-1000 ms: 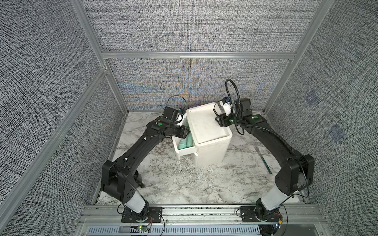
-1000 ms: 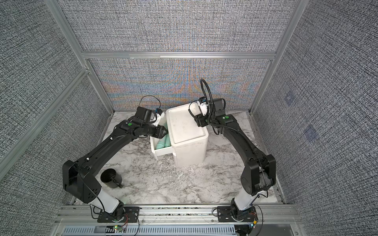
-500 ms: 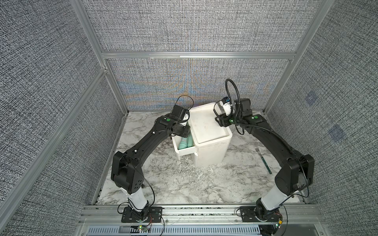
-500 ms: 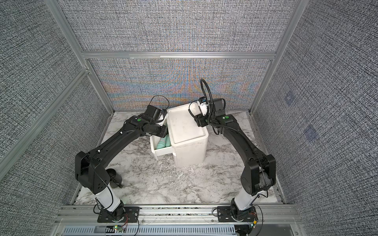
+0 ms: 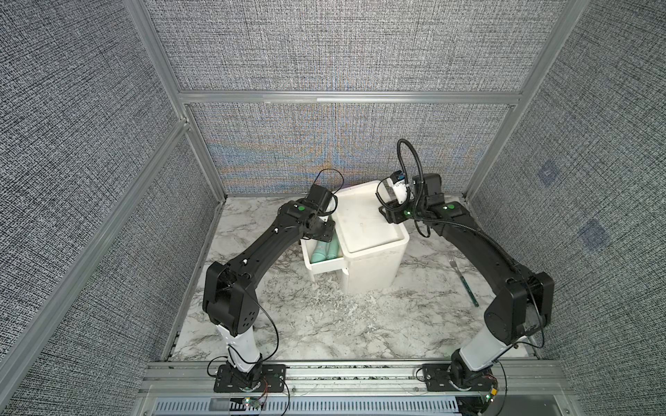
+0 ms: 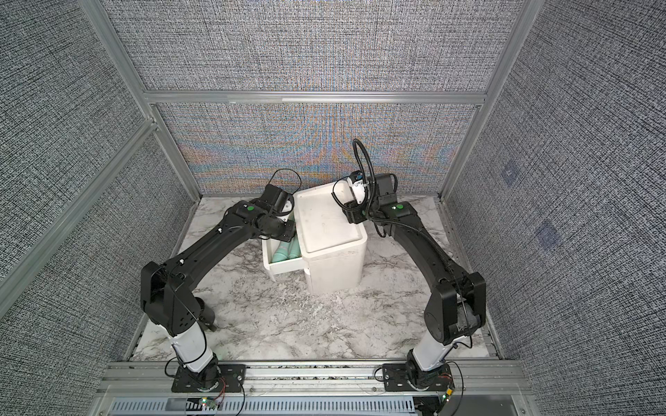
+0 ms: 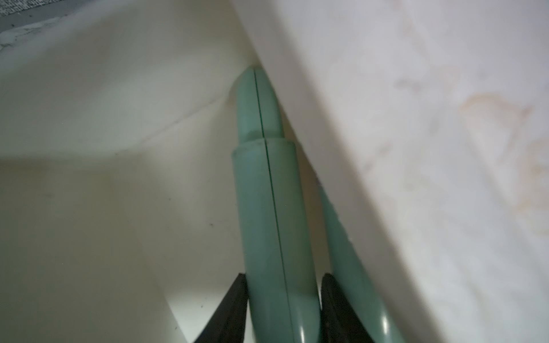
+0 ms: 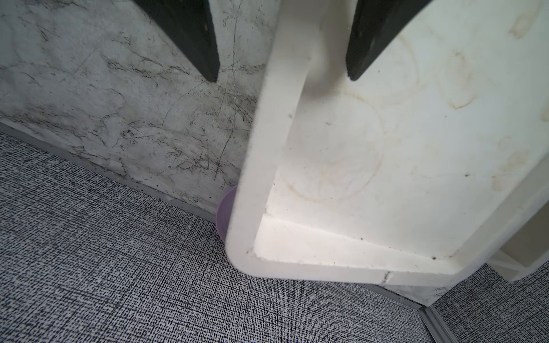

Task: Take the microphone out of the drawer
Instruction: Pick up the microphone from the drawer.

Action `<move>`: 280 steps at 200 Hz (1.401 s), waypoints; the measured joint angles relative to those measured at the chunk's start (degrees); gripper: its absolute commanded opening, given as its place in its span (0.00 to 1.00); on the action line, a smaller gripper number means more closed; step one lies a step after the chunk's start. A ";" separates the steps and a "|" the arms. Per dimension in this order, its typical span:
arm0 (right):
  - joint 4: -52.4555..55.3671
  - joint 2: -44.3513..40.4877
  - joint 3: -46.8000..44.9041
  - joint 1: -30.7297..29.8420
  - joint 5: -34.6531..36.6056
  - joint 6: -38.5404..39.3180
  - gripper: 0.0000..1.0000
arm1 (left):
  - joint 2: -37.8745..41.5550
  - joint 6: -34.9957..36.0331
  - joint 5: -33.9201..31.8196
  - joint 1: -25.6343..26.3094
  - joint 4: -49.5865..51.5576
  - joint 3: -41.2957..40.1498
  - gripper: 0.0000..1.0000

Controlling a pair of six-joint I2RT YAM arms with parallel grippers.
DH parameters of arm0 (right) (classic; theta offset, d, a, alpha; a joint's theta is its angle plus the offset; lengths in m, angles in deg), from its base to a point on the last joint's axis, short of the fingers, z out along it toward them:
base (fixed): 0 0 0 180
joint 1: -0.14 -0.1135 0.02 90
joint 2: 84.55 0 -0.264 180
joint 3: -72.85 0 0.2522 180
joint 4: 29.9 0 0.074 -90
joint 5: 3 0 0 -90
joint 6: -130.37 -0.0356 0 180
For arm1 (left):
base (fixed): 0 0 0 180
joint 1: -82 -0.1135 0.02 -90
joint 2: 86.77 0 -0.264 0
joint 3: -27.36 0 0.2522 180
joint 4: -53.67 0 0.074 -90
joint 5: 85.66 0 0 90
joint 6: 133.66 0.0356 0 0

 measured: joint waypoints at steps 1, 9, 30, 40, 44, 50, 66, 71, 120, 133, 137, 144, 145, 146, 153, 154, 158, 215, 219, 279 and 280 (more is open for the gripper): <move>0.00 0.00 0.00 0.00 0.00 0.00 0.70 | 0.02 -0.07 -0.09 0.04 -0.02 -0.02 0.35; 0.00 -0.02 0.00 -0.02 0.02 0.00 0.70 | 0.02 -1.14 -0.94 0.44 -0.50 -0.35 0.31; -0.07 -0.09 -0.09 -0.02 0.04 0.04 0.69 | 0.02 -2.51 -2.78 1.03 -2.36 -1.09 0.21; -0.13 -0.11 -0.13 -0.02 0.04 0.07 0.70 | 0.07 -3.13 -3.39 1.22 -2.91 -1.42 0.19; -0.13 -0.13 -0.15 -0.02 0.04 0.07 0.69 | 0.07 -3.23 -3.52 1.27 -3.02 -1.49 0.18; -0.15 -0.15 -0.15 -0.02 0.02 0.07 0.70 | 0.11 -3.37 -3.58 1.31 -3.17 -1.51 0.18; -0.17 -0.15 -0.15 -0.04 0.04 0.13 0.70 | 0.24 -3.13 -3.56 1.31 -3.15 -1.42 0.14; -0.17 -0.15 -0.15 -0.04 0.04 0.15 0.70 | 0.31 -3.15 -3.58 1.31 -3.13 -1.38 0.12; -0.17 -0.15 -0.15 -0.04 0.04 0.22 0.70 | -1.29 -4.70 -6.34 1.51 2.47 3.08 0.00; -0.15 -0.17 -0.15 -0.04 0.02 0.24 0.70 | -1.40 -5.60 -6.67 1.49 3.65 3.56 0.00; -0.15 -0.17 -0.15 -0.04 0.02 0.24 0.69 | -1.40 -5.79 -6.80 1.46 3.91 3.58 0.00; -0.15 -0.17 -0.15 -0.04 0.02 0.24 0.70 | -1.33 -5.97 -6.84 1.42 4.07 3.58 0.00; -0.15 -0.17 -0.15 -0.04 0.02 0.24 0.70 | -1.33 -5.97 -6.84 1.42 4.07 3.58 0.00; -0.15 -0.20 -0.15 -0.04 0.02 0.24 0.70 | -1.31 -5.97 -6.86 1.42 4.07 3.56 0.00; -0.15 -0.22 -0.20 -0.04 0.02 0.24 0.70 | -1.18 -6.14 -7.02 1.42 4.11 3.48 0.00; -0.17 -0.22 -0.20 -0.04 0.02 0.24 0.70 | -1.18 -6.21 -7.02 1.42 4.13 3.45 0.00; -0.17 -0.26 -0.24 -0.04 0.02 0.24 0.70 | -1.11 -6.49 -7.13 1.42 4.35 3.41 0.00; -0.35 -0.52 -0.46 -0.07 0.04 0.24 0.70 | 0.48 -9.16 -7.91 0.66 7.19 3.26 0.00; -0.35 -0.52 -0.46 -0.09 0.04 0.24 0.70 | 0.74 -9.35 -7.98 0.66 7.19 3.26 0.00; -0.33 -0.61 -0.57 -0.13 0.04 0.26 0.69 | 3.63 -10.01 -7.98 0.55 6.95 3.96 0.00; -0.33 -0.61 -0.57 -0.13 0.04 0.26 0.69 | 3.65 -10.01 -8.00 0.55 6.99 4.02 0.00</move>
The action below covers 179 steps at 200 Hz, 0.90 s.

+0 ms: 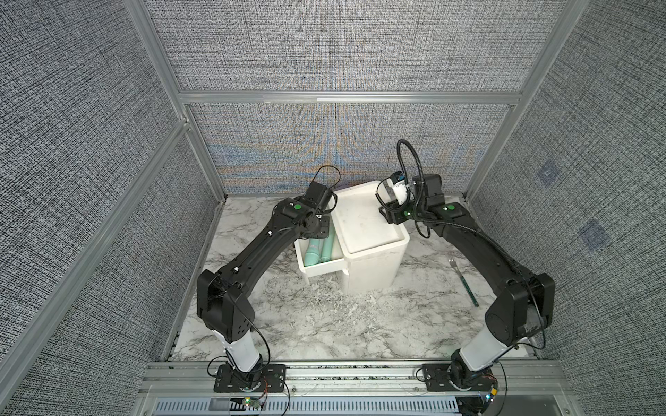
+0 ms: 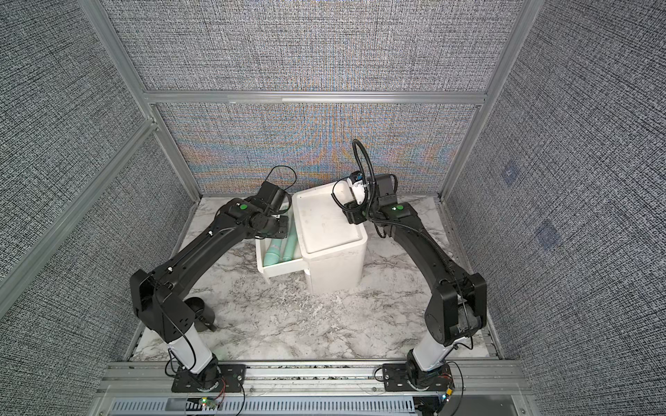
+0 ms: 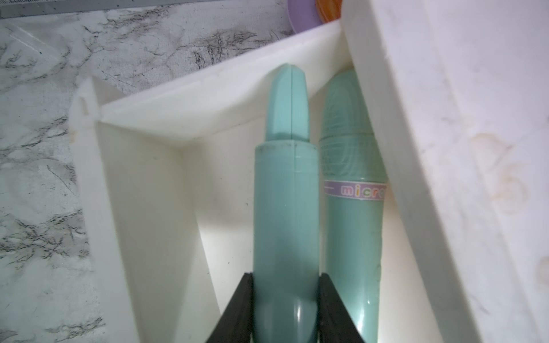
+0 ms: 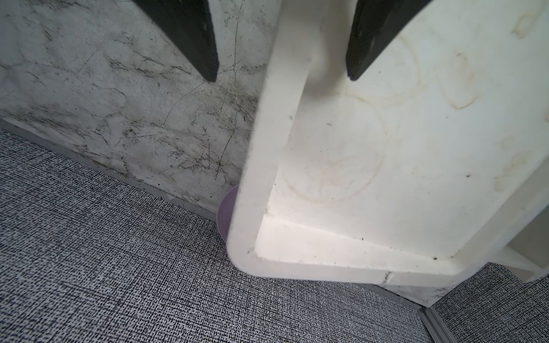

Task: Take the microphone out of the drawer
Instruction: Pick up the microphone from the drawer.

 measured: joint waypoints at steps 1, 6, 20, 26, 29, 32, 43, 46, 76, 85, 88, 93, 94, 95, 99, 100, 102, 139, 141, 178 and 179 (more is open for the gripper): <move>0.00 0.00 -0.02 0.00 0.00 0.00 0.70 | 0.02 0.00 0.00 0.00 0.04 0.04 0.00; 0.00 -0.02 -0.02 0.00 0.00 0.00 0.70 | 0.13 -0.02 -0.04 0.00 0.31 0.35 0.00; 0.00 -0.02 -0.02 0.00 0.00 0.00 0.70 | 0.52 -0.02 -0.31 0.00 0.74 1.11 0.00; 0.00 -0.02 -0.02 0.00 0.00 0.00 0.69 | 0.79 -0.13 -0.63 0.00 0.94 1.40 0.00; 0.00 -0.02 -0.02 0.00 0.00 0.00 0.70 | 0.90 -0.22 -0.76 -0.02 1.01 1.51 0.00; 0.00 -0.02 -0.02 0.00 -0.02 0.00 0.70 | 1.07 -0.22 -0.92 -0.04 1.03 1.57 0.00; 0.00 -0.02 -0.02 0.00 -0.02 0.00 0.69 | 1.70 -0.28 -1.27 -0.11 1.09 1.60 0.00; 0.00 -0.02 -0.02 0.00 0.00 0.00 0.69 | 1.97 -0.28 -1.40 -0.15 1.07 1.60 0.00; 0.00 -0.02 -0.02 0.00 0.00 0.00 0.69 | 4.90 0.22 -2.84 -0.55 0.96 0.39 0.00; 0.00 -0.02 -0.02 0.00 -0.02 0.00 0.69 | 5.99 0.63 -3.21 -0.66 0.59 -0.55 0.00; 0.00 -0.02 -0.02 0.00 -0.02 0.00 0.69 | 6.36 0.85 -3.37 -0.68 0.37 -0.87 0.00; 0.02 -0.02 -0.02 0.00 -0.02 0.00 0.69 | 6.93 1.27 -3.54 -0.81 0.13 -1.38 0.00; 0.02 -0.02 -0.02 0.00 -0.02 0.00 0.69 | 6.99 1.33 -3.56 -0.83 0.13 -1.42 0.00; 0.02 -0.02 -0.02 0.00 -0.02 0.00 0.70 | 7.10 1.44 -3.58 -0.87 0.13 -1.51 0.00; 0.02 -0.02 -0.02 0.00 0.00 0.00 0.69 | 7.50 1.68 -3.67 -0.92 0.09 -1.73 0.00; 0.02 -0.02 -0.02 0.00 0.00 0.00 0.69 | 7.54 1.70 -3.69 -0.94 0.09 -1.75 0.00; 0.02 -0.02 -0.02 0.00 0.00 0.00 0.69 | 7.72 1.77 -3.72 -1.01 0.07 -1.84 0.00; -0.09 -0.15 -0.24 0.00 0.00 0.00 0.70 | 10.32 3.13 -4.42 -3.65 -0.09 -1.81 0.00; -0.11 -0.15 -0.26 0.00 0.00 0.00 0.70 | 10.43 3.19 -4.42 -3.76 -0.09 -1.84 0.00; -0.28 -0.33 -0.44 -0.02 0.00 0.00 0.70 | 14.08 3.93 -4.50 -7.56 -0.11 -4.50 0.00; -0.28 -0.33 -0.44 -0.02 0.00 0.00 0.70 | 14.16 3.96 -4.50 -7.65 -0.11 -4.59 0.00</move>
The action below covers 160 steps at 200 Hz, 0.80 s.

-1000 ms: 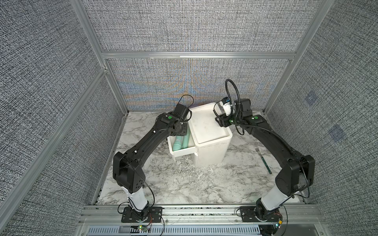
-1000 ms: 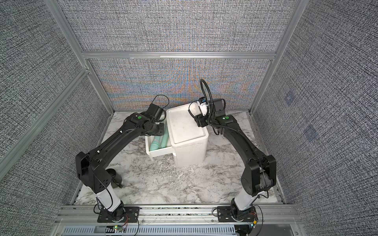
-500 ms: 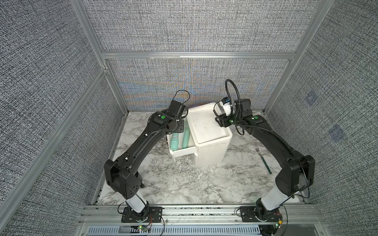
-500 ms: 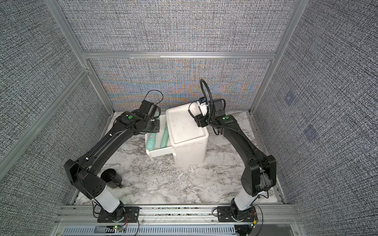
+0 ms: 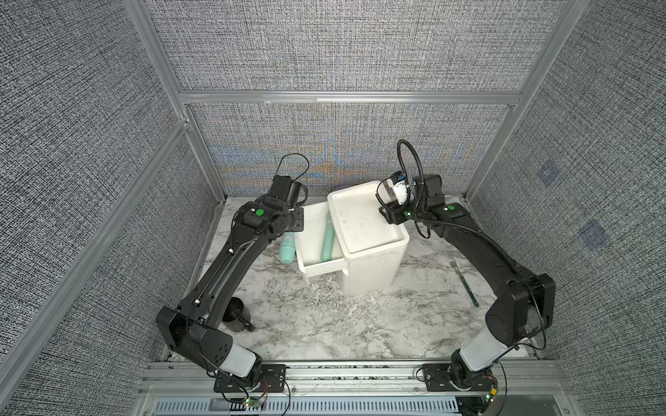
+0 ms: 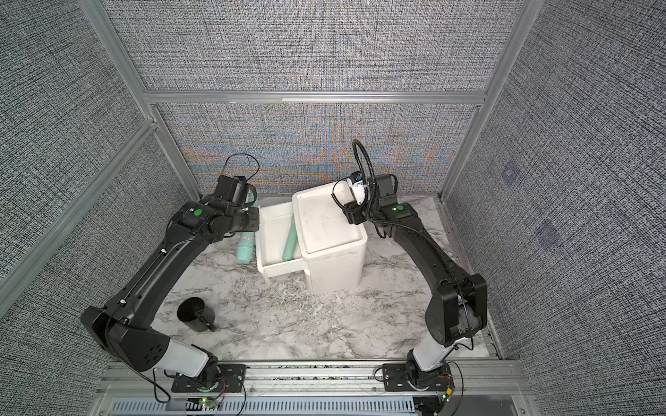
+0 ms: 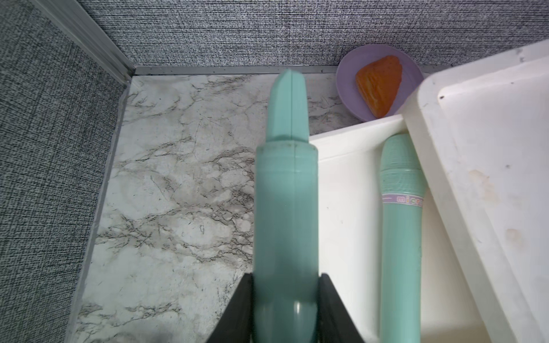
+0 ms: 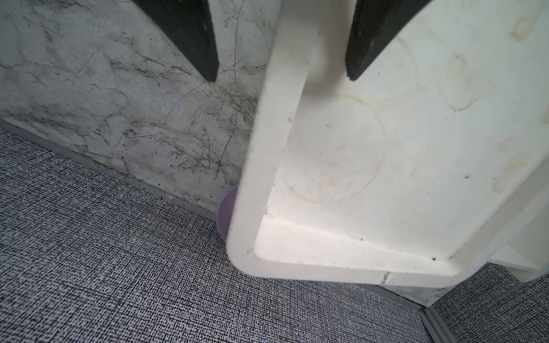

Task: Take the microphone out of the drawer
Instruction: Pick up the microphone from the drawer, then place the microphone at the center of the board.

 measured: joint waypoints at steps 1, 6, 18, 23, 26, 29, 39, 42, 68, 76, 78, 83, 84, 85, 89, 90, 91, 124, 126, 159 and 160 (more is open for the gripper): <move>0.02 -0.02 0.00 0.00 0.00 0.00 0.70 | 0.13 0.02 0.00 -0.20 0.00 -0.17 0.00; 0.09 -0.07 -0.02 0.00 0.00 0.00 0.69 | 0.61 0.20 0.00 -0.72 0.04 -0.74 0.00; 0.09 -0.20 -0.17 -0.02 0.02 0.00 0.70 | 1.62 0.35 0.00 -1.95 0.00 -2.10 0.00; 0.11 -0.22 -0.20 -0.04 0.02 0.00 0.69 | 1.99 0.35 -0.02 -2.43 0.00 -2.71 0.00; 0.13 -0.24 -0.20 -0.04 0.02 0.00 0.70 | 2.21 0.35 0.00 -2.73 0.00 -3.13 0.00; 0.13 -0.24 -0.20 -0.04 0.02 0.00 0.69 | 2.38 0.35 -0.02 -2.97 0.00 -3.48 0.00; 0.13 -0.24 -0.22 -0.04 0.00 0.00 0.69 | 2.75 0.37 -0.02 -3.80 -0.02 -4.61 0.00; 0.13 -0.24 -0.22 -0.04 0.00 0.00 0.70 | 2.82 0.39 0.00 -3.96 -0.07 -4.94 0.00; 0.11 -0.35 -0.31 -0.04 0.00 0.00 0.70 | 2.97 0.52 0.09 -5.35 -0.92 -8.22 0.00; 0.13 -0.42 -0.35 -0.04 0.00 0.00 0.69 | 2.97 0.52 0.15 -5.70 -1.73 -9.27 0.00; 0.13 -0.44 -0.37 -0.04 0.00 0.00 0.70 | 2.97 0.52 0.13 -5.77 -1.86 -9.46 0.00; 0.15 -0.44 -0.42 -0.04 0.00 0.00 0.70 | 2.95 0.52 0.17 -5.97 -2.32 -10.12 0.00; 0.15 -0.46 -0.42 -0.04 0.00 0.00 0.70 | 2.95 0.52 0.15 -6.01 -2.49 -10.29 0.00; 0.15 -0.46 -0.44 -0.04 0.00 0.00 0.70 | 2.95 0.52 0.15 -6.01 -2.58 -10.38 0.00; 0.15 -0.46 -0.46 -0.04 0.00 0.00 0.70 | 2.95 0.52 0.15 -6.10 -2.97 -10.97 0.00; 0.15 -0.48 -0.46 -0.04 0.00 0.00 0.70 | 2.95 0.52 0.15 -6.12 -3.04 -11.08 0.00; 0.15 -0.48 -0.48 -0.04 0.00 0.00 0.70 | 2.95 0.52 0.13 -6.16 -3.17 -11.26 0.00; 0.13 -0.55 -0.59 -0.04 -0.04 0.00 0.70 | 2.97 0.48 -1.07 -6.49 -7.43 -16.98 0.00; 0.13 -0.55 -0.59 -0.04 -0.04 0.00 0.70 | 2.97 0.48 -1.16 -6.49 -7.78 -17.35 0.00; 0.07 -0.55 -0.63 -0.04 -0.04 0.00 0.70 | 3.06 0.22 -2.58 -7.10 -12.96 -22.40 0.00; 0.07 -0.55 -0.63 -0.04 -0.04 0.00 0.70 | 3.06 0.22 -2.58 -7.10 -13.05 -22.49 0.00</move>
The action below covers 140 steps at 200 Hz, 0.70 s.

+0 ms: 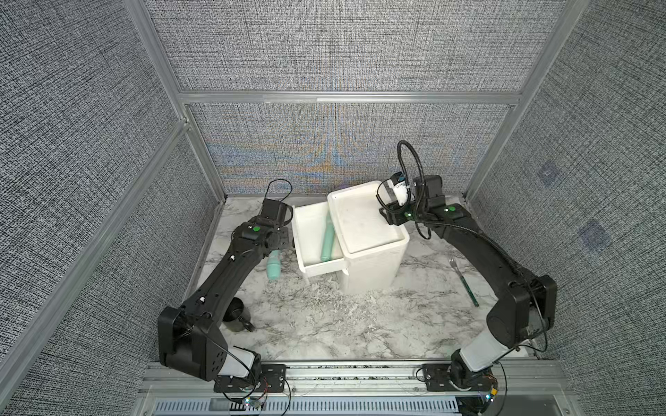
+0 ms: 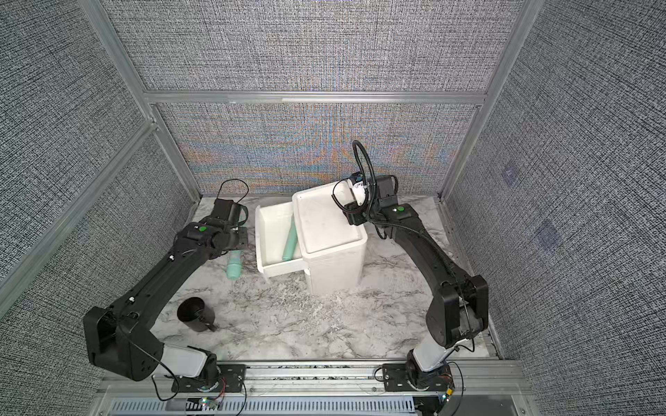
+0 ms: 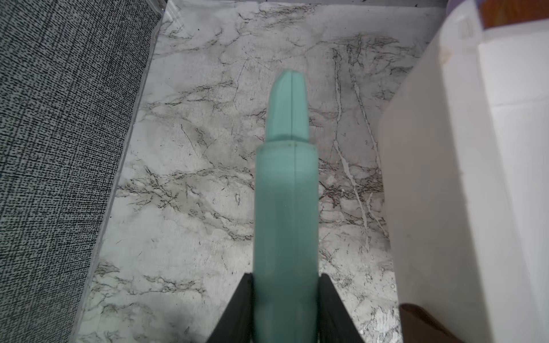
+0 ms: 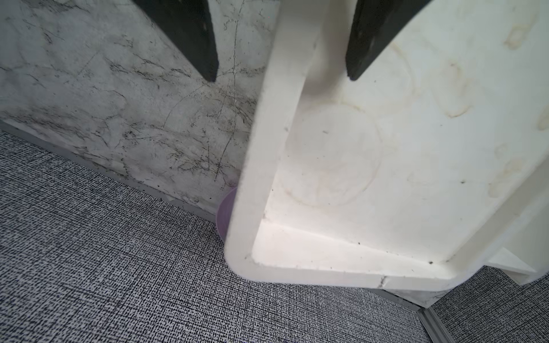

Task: Take the microphone out of the drawer
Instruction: Place the microphone at the center of the board.

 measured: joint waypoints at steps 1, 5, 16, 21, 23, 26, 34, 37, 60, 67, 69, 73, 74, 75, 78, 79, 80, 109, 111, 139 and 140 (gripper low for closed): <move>0.00 0.00 0.00 0.00 0.00 0.00 0.70 | -0.02 -0.04 -0.04 0.02 -0.17 -0.17 0.00; 0.00 0.00 0.00 0.00 0.00 0.00 0.70 | -0.07 -0.13 -0.17 0.00 -0.63 -0.59 0.00; -0.02 0.00 0.00 0.00 0.00 0.02 0.70 | -0.33 -0.31 -0.46 -0.11 -2.10 -1.79 0.00; -0.02 0.02 0.00 0.00 0.00 0.02 0.70 | -0.55 -0.55 -0.48 -0.15 -2.78 -2.27 0.00; -0.02 0.02 0.00 0.00 0.00 0.02 0.70 | -0.70 -0.61 -0.50 -0.20 -3.08 -2.49 0.00; -0.02 0.02 0.00 0.00 0.00 0.02 0.70 | -0.85 -0.63 -0.48 -0.26 -3.45 -2.78 0.00; -0.04 0.07 0.00 0.00 0.00 0.00 0.70 | -1.36 -0.96 -0.52 -0.39 -4.39 -3.56 0.00; -0.04 0.07 0.00 0.00 0.00 0.00 0.70 | -1.60 -1.03 -0.57 -0.42 -4.74 -3.89 0.00; -0.04 0.09 0.02 0.00 0.00 0.00 0.70 | -3.61 -1.42 -0.92 -0.70 -7.02 -5.81 0.00; -0.04 0.09 0.02 0.00 0.00 0.00 0.70 | -4.31 -1.49 -0.94 -0.70 -7.54 -6.19 0.00; -0.04 0.09 0.02 0.00 0.00 0.00 0.70 | -4.55 -1.60 -0.94 -0.70 -7.69 -6.32 0.00; -0.04 0.09 0.02 0.00 0.00 0.00 0.70 | -4.90 -1.73 -0.96 -0.70 -7.98 -6.49 0.00; -0.04 0.09 0.02 0.00 0.00 0.00 0.70 | -5.03 -1.79 -0.96 -0.70 -8.09 -6.54 0.00; -0.04 0.09 0.02 0.00 0.00 0.00 0.70 | -5.11 -1.81 -0.96 -0.70 -8.13 -6.58 0.00; -0.04 0.09 0.02 0.00 0.00 0.00 0.70 | -5.44 -1.92 -0.94 -0.70 -8.35 -6.67 0.00; -0.04 0.09 0.02 0.00 0.00 0.00 0.70 | -5.57 -1.97 -0.94 -0.70 -8.44 -6.71 0.00; -0.04 0.09 0.02 0.00 0.00 0.00 0.70 | -5.66 -2.01 -0.92 -0.70 -8.48 -6.75 0.00; -0.04 0.09 0.02 0.00 0.00 0.00 0.70 | -8.35 -2.84 -0.74 -0.72 -10.36 -7.04 0.00; -0.04 0.09 0.02 0.00 0.00 0.00 0.70 | -8.55 -2.91 -0.68 -0.72 -10.54 -7.06 0.00; 0.07 0.11 0.11 0.00 0.00 0.02 0.70 | -10.67 -3.58 -0.24 -0.72 -12.35 -7.32 0.00; 0.07 0.11 0.11 0.00 0.00 0.02 0.70 | -10.71 -3.58 -0.24 -0.72 -12.39 -7.32 0.00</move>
